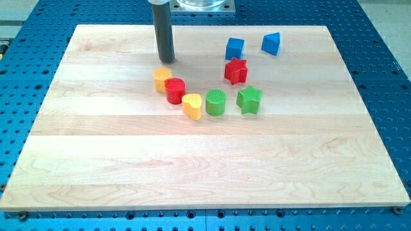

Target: Move the red circle below the yellow hexagon

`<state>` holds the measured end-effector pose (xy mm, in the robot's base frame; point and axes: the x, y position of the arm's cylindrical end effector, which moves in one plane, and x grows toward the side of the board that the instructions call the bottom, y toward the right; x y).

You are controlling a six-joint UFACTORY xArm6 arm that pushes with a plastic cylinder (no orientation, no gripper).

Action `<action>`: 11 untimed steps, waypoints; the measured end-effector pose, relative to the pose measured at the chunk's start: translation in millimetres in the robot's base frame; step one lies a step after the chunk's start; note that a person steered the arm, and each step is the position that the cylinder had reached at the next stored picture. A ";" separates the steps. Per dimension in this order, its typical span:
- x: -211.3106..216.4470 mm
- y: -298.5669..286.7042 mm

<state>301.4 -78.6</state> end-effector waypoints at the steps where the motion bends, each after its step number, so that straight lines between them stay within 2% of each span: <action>1: 0.0 0.4; 3: 3.5 2.1; 5: 50.9 26.2; 8: 53.7 38.2; 9: 67.8 64.3; 10: 101.6 54.3; 11: 103.2 47.4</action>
